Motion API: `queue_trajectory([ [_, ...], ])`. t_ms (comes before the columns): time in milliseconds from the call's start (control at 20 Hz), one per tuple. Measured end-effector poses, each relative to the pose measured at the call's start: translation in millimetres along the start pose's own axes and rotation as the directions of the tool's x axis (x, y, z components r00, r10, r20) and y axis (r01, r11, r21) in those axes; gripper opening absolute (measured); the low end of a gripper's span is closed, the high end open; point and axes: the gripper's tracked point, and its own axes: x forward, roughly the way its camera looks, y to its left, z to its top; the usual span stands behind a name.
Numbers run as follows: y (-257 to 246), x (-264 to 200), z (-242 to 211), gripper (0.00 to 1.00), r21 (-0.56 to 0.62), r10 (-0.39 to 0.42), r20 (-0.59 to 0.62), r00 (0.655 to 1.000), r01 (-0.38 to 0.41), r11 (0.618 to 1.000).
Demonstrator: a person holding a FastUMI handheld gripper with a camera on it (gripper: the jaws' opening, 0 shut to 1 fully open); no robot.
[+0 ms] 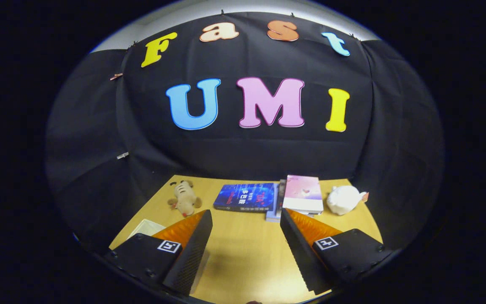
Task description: Open the storage box then place both shoes into the box .Put the left shoe in first, then the right shoe, with the right side of both shoes facing outward in a uniform manner.
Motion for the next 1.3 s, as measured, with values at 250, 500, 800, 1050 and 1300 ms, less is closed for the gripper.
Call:
queue_trajectory([
  [250,-70.8,-25.8,36.9,0.98,-0.082,-0.107,0.148,0.983,0.120,0.989],
  [500,-123.8,-55.3,56.7,0.98,-0.091,-0.175,0.240,0.955,0.202,0.975],
  [800,-158.3,-75.8,53.2,0.98,-0.107,-0.210,0.256,0.944,0.243,0.964],
  [1050,-169.6,-78.5,53.9,0.98,-0.035,-0.205,0.245,0.948,0.220,0.975],
  [1300,-171.3,-77.6,53.8,0.98,-0.038,-0.154,0.244,0.958,0.168,0.985],
])
